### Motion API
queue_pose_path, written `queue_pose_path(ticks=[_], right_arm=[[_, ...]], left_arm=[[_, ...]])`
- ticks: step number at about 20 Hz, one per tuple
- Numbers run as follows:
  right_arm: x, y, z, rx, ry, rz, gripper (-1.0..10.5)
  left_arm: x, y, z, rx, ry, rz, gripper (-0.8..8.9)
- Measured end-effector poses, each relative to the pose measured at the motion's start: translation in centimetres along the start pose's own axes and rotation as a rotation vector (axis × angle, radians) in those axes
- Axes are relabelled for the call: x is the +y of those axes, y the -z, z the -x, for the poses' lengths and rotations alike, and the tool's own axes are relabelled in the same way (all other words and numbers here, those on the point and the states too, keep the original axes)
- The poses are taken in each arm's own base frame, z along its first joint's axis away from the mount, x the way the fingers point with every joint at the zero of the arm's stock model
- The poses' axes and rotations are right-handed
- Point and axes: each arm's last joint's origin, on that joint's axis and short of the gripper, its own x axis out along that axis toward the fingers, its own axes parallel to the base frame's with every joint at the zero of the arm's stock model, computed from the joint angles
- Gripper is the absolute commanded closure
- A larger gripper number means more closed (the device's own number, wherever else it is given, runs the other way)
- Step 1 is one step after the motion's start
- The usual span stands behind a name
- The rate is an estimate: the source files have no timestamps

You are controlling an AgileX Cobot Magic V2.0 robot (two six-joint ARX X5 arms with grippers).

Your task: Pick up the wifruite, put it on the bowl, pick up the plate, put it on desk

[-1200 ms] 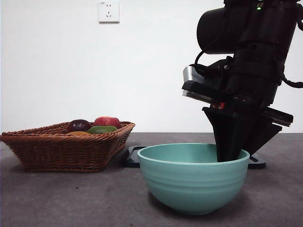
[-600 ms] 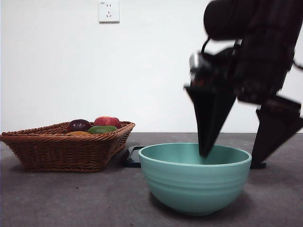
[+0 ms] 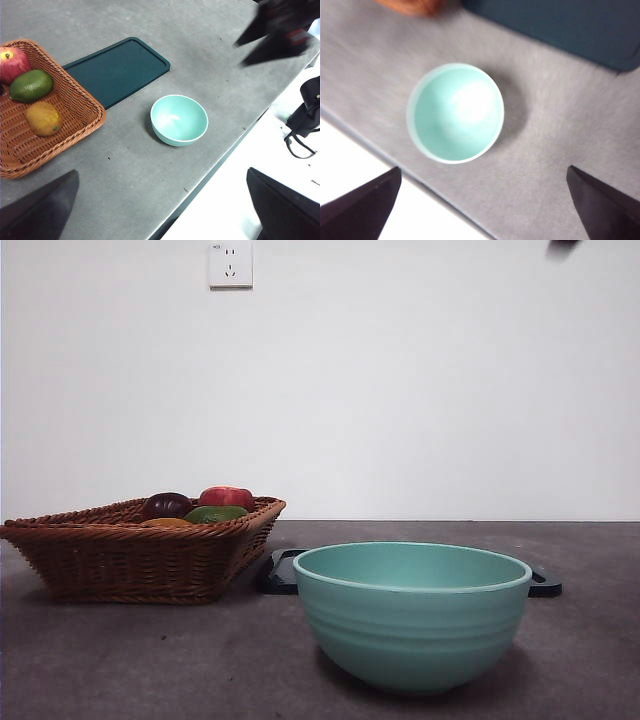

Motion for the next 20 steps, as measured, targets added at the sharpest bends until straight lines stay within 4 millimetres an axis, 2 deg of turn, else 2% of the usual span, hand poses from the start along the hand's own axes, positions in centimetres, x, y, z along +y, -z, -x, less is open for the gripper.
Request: queue_pose_path(ticks=[3,6,9,12,13,14,15,16,20], right_arm=[[0.3,2.4,4.9,-0.175,-0.046,0.034,3.0],[0.3,5.0,8.3,-0.339,-0.090,0.064,3.0],[0.0,7.4,9.9,-0.404,-0.110,0.065,3.0],[-0.2,8.2,10.4,-0.417,-0.115,0.063,3.0],[-0.2,8.2,10.3,-0.416,-0.114,0.063,3.4],[-0.2,8.1,10.3,-0.416,-0.114,0.065,5.2],[-0.2,8.2,10.3,-0.415,-0.114,0.065,8.6],[-0.2,8.1,10.3,-0.416,-0.112,0.072,9.3],[-0.2,8.1,10.3,-0.416,-0.111,0.080,9.3]], left_arm=[[0.0,0.0,0.0,0.000,0.000,0.000,2.19],[0.0,0.0,0.0,0.000,0.000,0.000,2.20],[0.0,0.0,0.0,-0.001,0.000,0.000,2.20],[0.0,0.0,0.0,-0.001,0.000,0.000,2.35],[0.0,0.0,0.0,-0.001,0.000,-0.001,3.22],[0.0,0.0,0.0,-0.001,0.000,-0.001,4.76],[0.0,0.0,0.0,-0.001,0.000,-0.001,7.62],[0.0,0.0,0.0,0.000,0.000,0.000,7.86],[0.0,0.0,0.0,0.000,0.000,0.000,8.05]])
